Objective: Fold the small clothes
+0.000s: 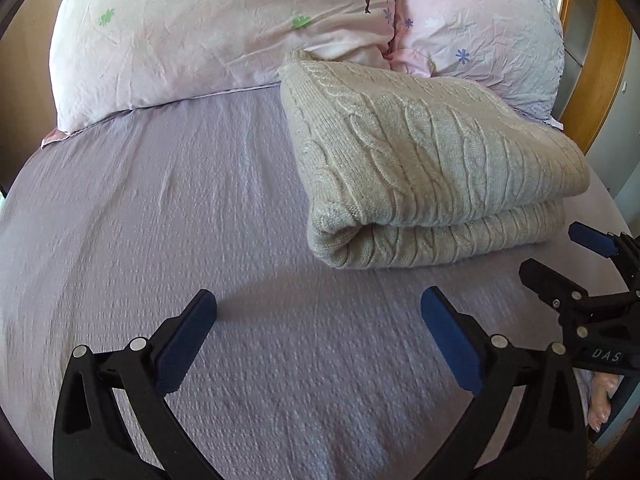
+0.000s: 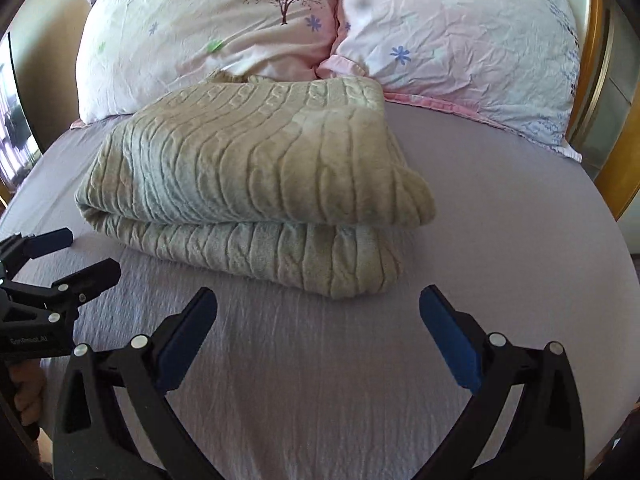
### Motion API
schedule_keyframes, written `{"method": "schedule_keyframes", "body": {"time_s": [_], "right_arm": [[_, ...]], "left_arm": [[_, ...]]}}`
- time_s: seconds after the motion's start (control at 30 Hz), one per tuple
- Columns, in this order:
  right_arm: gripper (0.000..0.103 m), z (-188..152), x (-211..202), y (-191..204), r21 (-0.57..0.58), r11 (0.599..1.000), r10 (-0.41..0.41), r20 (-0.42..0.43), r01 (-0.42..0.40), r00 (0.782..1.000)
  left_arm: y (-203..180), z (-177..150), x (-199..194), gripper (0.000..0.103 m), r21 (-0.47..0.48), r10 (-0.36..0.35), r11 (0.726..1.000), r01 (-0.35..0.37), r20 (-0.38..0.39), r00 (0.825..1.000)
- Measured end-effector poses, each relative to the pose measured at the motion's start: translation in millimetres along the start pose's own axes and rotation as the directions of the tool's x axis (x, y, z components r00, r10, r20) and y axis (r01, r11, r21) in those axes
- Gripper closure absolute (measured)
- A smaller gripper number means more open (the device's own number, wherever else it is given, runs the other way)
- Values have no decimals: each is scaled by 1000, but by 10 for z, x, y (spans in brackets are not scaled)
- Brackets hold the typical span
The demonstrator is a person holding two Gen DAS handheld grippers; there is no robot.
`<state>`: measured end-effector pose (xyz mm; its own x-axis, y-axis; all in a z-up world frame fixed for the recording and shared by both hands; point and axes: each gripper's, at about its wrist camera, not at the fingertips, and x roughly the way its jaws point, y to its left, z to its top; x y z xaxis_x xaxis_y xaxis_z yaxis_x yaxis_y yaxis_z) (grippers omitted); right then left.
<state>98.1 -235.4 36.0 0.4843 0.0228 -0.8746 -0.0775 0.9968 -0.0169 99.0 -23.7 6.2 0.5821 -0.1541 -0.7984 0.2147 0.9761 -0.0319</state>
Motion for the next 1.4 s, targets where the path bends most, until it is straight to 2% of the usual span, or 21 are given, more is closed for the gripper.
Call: {"method": "schedule_keyframes", "body": {"time_s": [0.1, 0.23, 1.4], "right_arm": [[2, -56, 5, 32, -10, 1000, -5, -42, 5, 999], [2, -47, 58, -30, 38, 999, 34, -61, -32, 998], [2, -48, 59, -9, 35, 999, 25, -63, -23, 998]], "left_arm": [[-76, 7, 35, 1, 42, 49, 998, -48, -15, 999], [-53, 12, 39, 1, 37, 41, 998, -40, -20, 999], [-53, 2, 31, 1, 41, 40, 998, -39, -21, 999]]}}
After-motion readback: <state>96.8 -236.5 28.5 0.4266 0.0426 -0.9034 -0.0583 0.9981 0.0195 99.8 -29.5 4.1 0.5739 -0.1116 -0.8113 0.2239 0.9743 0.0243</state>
